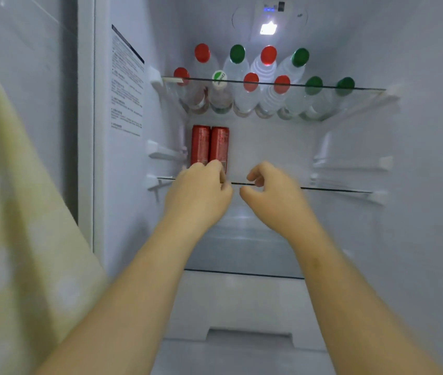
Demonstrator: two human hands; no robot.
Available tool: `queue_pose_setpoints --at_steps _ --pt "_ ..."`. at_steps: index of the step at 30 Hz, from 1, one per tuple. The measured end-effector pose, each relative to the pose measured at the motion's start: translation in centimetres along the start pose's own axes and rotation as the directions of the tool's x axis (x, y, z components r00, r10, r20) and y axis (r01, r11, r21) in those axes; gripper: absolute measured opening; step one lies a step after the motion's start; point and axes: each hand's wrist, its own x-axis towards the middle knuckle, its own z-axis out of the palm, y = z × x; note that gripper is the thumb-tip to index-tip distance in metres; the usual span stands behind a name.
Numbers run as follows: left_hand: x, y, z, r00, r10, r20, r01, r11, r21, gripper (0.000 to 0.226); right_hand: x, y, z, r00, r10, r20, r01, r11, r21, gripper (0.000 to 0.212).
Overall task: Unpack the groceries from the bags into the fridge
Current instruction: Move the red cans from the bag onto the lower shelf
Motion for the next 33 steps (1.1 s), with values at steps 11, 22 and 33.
queue_pose_setpoints --at_steps 11,22,33 --pt "-17.3 4.5 -3.3 0.961 -0.208 0.183 0.199 0.978 0.068 0.023 -16.7 1.7 -2.6 0.958 0.059 0.282 -0.106 0.983 0.153 0.029" --pt "-31.2 6.0 -10.4 0.878 -0.416 0.239 0.375 0.905 0.200 0.020 -29.8 -2.3 -4.0 0.868 -0.009 0.497 -0.138 0.956 0.258 0.029" --pt "-46.7 6.6 -22.0 0.761 -0.640 0.105 0.587 0.749 0.307 0.021 -44.0 -11.2 -4.7 0.721 -0.193 0.666 -0.154 0.892 0.425 0.031"
